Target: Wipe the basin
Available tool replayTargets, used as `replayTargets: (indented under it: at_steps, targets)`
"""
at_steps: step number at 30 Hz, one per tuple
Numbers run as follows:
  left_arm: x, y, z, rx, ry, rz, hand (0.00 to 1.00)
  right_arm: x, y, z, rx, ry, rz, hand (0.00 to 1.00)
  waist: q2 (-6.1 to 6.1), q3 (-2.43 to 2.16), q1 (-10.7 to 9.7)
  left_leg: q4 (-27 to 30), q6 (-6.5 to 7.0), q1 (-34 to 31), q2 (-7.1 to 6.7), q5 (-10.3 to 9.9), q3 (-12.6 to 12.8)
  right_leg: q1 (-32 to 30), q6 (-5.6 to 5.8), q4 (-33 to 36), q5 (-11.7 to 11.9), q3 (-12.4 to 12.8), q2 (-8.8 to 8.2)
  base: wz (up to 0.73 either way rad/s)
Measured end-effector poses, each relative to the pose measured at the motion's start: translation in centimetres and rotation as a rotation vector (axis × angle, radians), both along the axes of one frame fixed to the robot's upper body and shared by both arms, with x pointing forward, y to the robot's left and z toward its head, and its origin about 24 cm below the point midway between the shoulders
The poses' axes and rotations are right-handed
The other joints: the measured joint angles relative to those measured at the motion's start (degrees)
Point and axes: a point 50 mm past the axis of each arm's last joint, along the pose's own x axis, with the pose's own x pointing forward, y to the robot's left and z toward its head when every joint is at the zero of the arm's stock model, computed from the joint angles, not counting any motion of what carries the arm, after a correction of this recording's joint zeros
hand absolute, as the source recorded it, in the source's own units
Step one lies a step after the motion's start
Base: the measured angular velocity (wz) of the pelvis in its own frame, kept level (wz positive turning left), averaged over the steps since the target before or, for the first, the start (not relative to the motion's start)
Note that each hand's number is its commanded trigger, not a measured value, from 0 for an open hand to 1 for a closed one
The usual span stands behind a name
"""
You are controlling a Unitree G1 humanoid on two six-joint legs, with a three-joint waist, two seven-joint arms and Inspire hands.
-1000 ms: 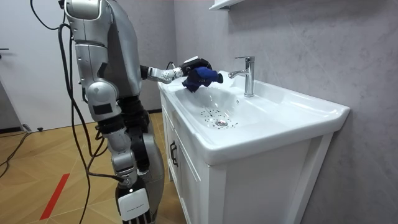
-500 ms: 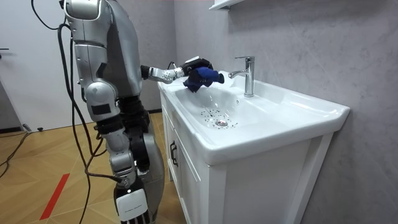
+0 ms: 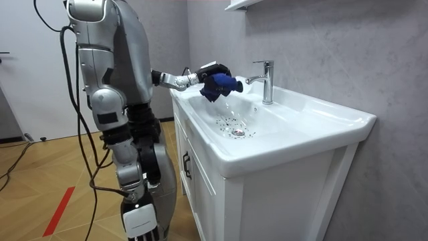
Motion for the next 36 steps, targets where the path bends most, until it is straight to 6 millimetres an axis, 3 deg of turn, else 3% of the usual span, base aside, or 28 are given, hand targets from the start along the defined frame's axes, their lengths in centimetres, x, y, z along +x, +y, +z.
replayTargets:
  at_steps: [11, 22, 36]
  targets:
    - [-1.1, 0.9, -4.4, 0.053, 0.297, -0.014, 1.0, -0.2, 0.0, 0.0, -0.005, 0.026, -0.001, 0.0, 0.1, 0.01, -0.1, 0.0, 0.01, 0.0, 0.0, 0.0, 0.2, -0.3, 0.0, 0.1, 0.0, 0.3, 0.04, -0.01]
    - [-1.5, 1.9, -5.9, 0.137, 0.41, 0.03, 1.0, -0.1, -0.1, 0.1, -0.015, 0.014, -0.033, 0.0, 0.65, -0.38, -0.2, -0.1, 0.01, 1.6, 0.02, 0.0, 2.5, -0.1, 0.04, 0.8, 0.0, 2.2, 0.16, -0.1]
    - [-0.9, 2.9, -7.1, 0.201, 0.572, 0.043, 1.0, -0.6, -0.2, 0.2, -0.022, 0.038, -0.048, 0.0, 1.15, -0.69, -0.7, -0.2, 0.01, 1.0, 0.29, 0.0, 3.8, -1.0, 0.03, 1.0, 0.0, 2.5, 0.36, -0.01]
